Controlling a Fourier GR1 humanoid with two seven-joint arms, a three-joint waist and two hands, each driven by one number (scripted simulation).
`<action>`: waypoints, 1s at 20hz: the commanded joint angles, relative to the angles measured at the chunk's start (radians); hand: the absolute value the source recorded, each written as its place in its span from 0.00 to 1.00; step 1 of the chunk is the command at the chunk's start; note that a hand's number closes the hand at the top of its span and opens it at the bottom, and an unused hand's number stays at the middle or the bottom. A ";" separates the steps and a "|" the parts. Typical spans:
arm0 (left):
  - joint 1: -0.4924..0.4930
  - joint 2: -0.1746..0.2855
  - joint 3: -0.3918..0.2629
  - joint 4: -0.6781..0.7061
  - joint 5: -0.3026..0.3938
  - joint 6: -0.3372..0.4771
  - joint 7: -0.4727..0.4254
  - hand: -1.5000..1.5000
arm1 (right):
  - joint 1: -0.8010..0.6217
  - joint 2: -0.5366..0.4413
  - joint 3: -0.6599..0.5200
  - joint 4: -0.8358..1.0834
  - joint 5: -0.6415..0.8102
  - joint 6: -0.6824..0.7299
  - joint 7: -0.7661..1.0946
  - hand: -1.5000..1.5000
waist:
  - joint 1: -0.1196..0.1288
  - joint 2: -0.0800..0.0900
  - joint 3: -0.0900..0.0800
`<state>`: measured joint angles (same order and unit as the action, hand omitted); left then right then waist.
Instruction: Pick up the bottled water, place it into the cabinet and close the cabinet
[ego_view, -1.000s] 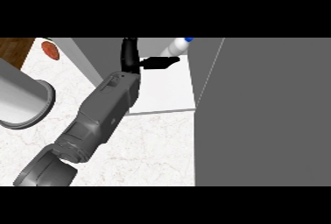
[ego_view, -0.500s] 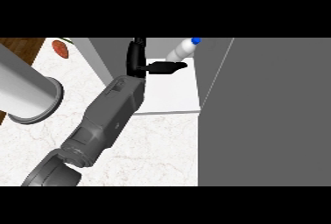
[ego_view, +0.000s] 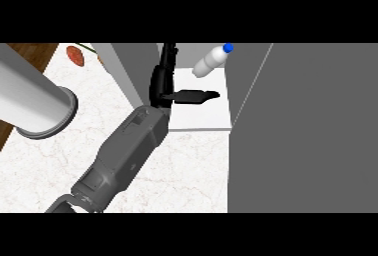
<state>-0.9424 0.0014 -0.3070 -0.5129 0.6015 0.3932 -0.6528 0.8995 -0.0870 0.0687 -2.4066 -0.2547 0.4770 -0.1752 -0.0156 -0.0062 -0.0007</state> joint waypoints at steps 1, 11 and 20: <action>0.138 -0.001 -0.098 -0.183 0.044 -0.025 0.019 0.00 | 0.062 -0.009 -0.008 -0.127 -0.043 0.006 0.026 0.00 | 0.006 -0.007 0.000; 0.436 0.045 -0.242 -0.589 0.027 -0.079 0.036 0.00 | 0.063 -0.011 -0.012 -0.122 -0.011 -0.017 0.002 0.00 | 0.023 -0.004 0.000; 0.659 0.144 -0.346 -0.897 0.001 -0.050 0.128 1.00 | 0.021 -0.118 0.030 -0.131 0.097 0.077 -0.017 1.00 | 0.033 -0.003 0.000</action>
<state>-0.3804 0.0897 -0.6209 -1.3017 0.6079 0.3499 -0.5510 0.9343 -0.1482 0.1197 -2.4181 -0.2159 0.5242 -0.2266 0.0094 -0.0099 -0.0006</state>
